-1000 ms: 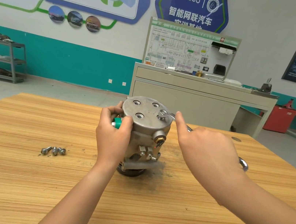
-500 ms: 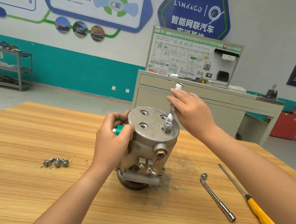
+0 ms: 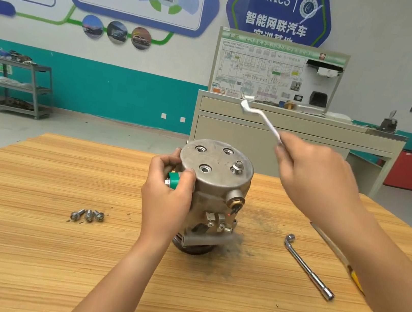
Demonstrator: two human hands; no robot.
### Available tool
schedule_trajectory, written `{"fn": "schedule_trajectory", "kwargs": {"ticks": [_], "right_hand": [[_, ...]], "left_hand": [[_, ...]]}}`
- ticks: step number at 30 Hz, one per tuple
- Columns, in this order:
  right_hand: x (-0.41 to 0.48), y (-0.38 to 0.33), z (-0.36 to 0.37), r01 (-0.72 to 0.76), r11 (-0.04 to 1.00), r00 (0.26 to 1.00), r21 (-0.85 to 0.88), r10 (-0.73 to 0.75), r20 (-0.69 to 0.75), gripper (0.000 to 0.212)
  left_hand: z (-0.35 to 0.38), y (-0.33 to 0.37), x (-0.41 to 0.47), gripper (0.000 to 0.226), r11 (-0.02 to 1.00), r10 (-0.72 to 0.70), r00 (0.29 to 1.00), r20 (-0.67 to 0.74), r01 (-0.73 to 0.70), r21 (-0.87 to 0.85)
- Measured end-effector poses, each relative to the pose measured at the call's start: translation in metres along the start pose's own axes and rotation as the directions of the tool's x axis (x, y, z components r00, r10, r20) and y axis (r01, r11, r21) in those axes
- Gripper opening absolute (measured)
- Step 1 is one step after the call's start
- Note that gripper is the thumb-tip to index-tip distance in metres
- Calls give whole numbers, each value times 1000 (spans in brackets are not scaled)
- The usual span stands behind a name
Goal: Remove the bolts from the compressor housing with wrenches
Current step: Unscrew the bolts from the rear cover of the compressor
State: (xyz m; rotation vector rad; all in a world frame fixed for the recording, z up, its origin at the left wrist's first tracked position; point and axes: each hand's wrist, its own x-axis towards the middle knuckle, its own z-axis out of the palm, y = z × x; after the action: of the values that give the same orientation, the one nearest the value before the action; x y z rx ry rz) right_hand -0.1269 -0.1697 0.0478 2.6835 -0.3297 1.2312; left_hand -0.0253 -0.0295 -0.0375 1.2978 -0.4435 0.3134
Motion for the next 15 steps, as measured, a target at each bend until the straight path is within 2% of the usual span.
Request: {"fn": "schedule_trajectory", "kwargs": {"ticks": [2, 5, 10, 15], "right_hand": [[-23, -7, -15, 25, 987, 998, -156, -16, 59, 22], [-38, -12, -23, 46, 937, 971, -345, 39, 235, 31], [-37, -18, -24, 106, 896, 920, -431, 76, 385, 41], [-31, -20, -30, 120, 877, 907, -464, 94, 411, 34]], "left_hand": [[2, 0, -1, 17, 1000, -13, 1000, -2, 13, -10], [1, -1, 0, 18, 1000, -12, 1000, -12, 12, -15], [4, -5, -1, 20, 999, 42, 999, -28, -42, -14], [6, -8, 0, 21, 998, 55, 998, -31, -56, -16]]}}
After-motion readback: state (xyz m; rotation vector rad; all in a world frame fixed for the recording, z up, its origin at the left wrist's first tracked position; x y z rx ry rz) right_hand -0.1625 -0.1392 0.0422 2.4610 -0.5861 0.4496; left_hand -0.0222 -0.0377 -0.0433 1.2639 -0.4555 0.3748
